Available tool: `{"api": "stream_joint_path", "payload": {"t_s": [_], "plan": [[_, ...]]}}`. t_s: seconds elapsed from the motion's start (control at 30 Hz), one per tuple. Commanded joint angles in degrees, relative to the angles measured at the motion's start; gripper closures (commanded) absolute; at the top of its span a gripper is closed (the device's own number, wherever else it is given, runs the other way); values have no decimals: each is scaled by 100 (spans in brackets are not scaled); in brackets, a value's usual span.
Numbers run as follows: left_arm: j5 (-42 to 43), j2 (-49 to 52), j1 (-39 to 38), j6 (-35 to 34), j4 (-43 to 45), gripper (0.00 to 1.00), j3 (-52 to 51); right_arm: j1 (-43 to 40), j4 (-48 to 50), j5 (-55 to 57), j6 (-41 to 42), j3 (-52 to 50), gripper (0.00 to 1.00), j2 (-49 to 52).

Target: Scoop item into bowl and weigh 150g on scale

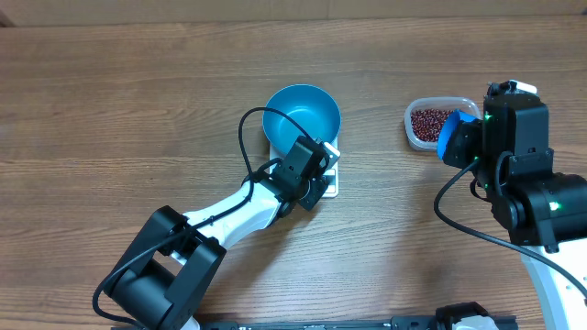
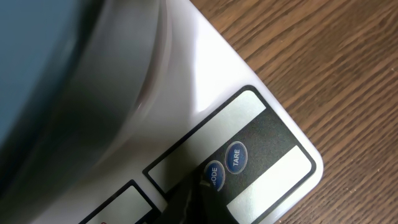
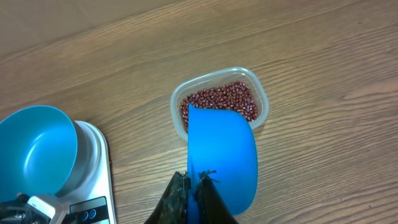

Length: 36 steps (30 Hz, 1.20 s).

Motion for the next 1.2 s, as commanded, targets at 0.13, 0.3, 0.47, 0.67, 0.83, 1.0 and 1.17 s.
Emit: {"api": "stream_joint_path", "payload": {"t_s": [0.13,0.3,0.47,0.67,0.83,1.0,1.17], "plan": [[0,116,22,-83,-31,96,-83,-44,9,57,-17,162,96,-4],[-17,140,22,-83,-48,96,-83,-44,4,57,-17,162,96,-4],[-17,153,33,-83,-48,96,-83,-46,-15,57,-17,160,96,-4],[-17,214,42,-83,-11,96,-83,-46,-31,59,-17,162,96,-4],[59,219,146,-129,-17,96,-83,-44,-37,59,-17,162,96,-4],[111,216,175,-144,-17,96,-83,-46,-33,59,-17,162,96,-4],[111,216,173,-120,-79,96,-48,-46,-35,59,-17,162,96,-4]]}}
